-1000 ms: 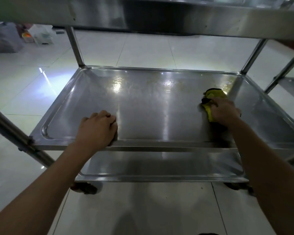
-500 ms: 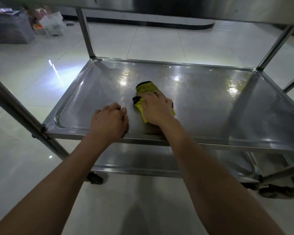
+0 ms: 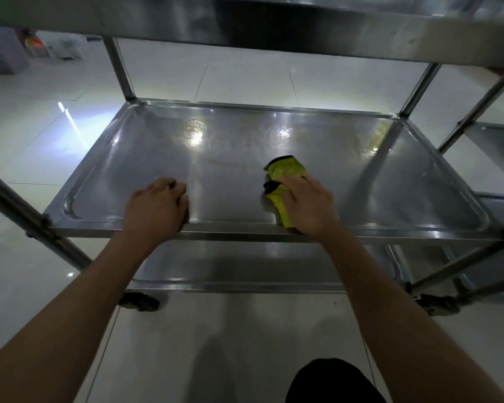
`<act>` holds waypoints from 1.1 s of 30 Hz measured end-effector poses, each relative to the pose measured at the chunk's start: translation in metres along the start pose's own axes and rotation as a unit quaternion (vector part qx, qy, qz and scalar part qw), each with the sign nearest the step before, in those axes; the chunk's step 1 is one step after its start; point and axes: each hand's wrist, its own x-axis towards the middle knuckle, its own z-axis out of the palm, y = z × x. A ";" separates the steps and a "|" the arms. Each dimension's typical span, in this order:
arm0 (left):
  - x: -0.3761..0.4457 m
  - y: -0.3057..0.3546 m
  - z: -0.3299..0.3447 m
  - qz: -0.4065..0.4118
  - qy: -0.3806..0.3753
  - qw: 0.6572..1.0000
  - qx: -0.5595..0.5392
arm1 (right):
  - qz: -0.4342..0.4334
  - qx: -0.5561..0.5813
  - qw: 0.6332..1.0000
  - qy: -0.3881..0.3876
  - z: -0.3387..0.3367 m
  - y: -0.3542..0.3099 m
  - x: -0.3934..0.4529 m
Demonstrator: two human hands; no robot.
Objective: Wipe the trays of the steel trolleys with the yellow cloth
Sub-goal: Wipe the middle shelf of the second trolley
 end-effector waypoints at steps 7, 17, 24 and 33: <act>0.001 0.006 0.005 -0.012 0.014 1.000 0.006 | 0.028 -0.003 0.999 -0.014 -0.003 -0.020 -0.008; -0.058 -0.024 -0.031 -0.076 0.073 0.993 -0.052 | 0.037 -0.018 0.999 -0.033 -0.002 -0.041 -0.012; -0.090 -0.050 -0.035 -0.145 0.083 0.984 -0.069 | -0.033 -0.028 0.996 -0.075 0.029 -0.104 -0.010; -0.103 -0.088 -0.037 -0.229 0.104 0.964 -0.085 | -0.174 -0.010 0.976 -0.133 0.084 -0.208 0.013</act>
